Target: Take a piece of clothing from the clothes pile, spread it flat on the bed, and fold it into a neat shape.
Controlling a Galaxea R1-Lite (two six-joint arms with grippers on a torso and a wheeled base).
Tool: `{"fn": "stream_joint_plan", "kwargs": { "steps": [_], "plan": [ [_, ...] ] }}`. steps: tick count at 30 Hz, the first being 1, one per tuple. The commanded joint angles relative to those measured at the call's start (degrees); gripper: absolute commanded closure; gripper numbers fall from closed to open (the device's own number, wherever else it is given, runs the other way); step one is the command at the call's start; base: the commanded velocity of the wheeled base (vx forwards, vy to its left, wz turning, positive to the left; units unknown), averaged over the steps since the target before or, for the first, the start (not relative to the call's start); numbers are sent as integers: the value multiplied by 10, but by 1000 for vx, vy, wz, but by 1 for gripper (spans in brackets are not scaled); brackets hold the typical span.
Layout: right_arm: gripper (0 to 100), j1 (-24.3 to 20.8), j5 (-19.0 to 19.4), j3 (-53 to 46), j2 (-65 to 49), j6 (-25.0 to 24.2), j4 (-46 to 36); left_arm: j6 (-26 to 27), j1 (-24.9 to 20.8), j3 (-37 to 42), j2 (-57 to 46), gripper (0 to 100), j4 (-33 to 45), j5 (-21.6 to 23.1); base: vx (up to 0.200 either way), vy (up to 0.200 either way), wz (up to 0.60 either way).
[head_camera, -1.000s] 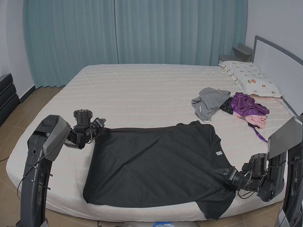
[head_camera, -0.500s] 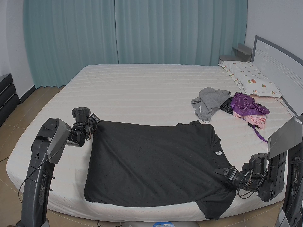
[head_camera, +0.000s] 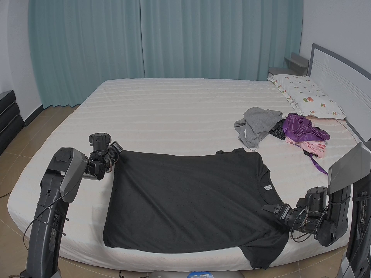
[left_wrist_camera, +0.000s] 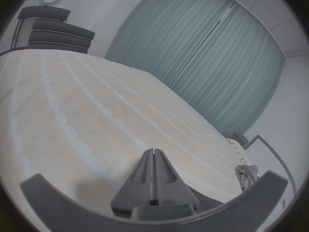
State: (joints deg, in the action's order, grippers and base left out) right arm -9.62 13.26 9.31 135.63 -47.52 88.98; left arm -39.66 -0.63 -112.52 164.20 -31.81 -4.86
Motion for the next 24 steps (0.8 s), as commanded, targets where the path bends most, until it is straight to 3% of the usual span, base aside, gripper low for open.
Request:
{"fn": "stream_joint_plan", "kwargs": {
  "steps": [1,11,12,20,24],
  "plan": [
    [0,4,-1,3,-9,-4,9,-1,1,-21,12,100,13,0,0,0,0],
    [0,18,-2,11,-25,-9,8,-1,-1,-21,15,100,16,13,0,0,0],
    [0,18,-2,11,-25,-9,8,-1,-1,-21,15,0,16,13,0,0,0],
    [0,19,-1,10,-24,-10,8,-5,0,-20,9,0,15,6,0,0,0],
    [0,25,0,8,-22,-11,8,-46,1,46,-42,0,10,-2,0,0,0]
  ]
}}
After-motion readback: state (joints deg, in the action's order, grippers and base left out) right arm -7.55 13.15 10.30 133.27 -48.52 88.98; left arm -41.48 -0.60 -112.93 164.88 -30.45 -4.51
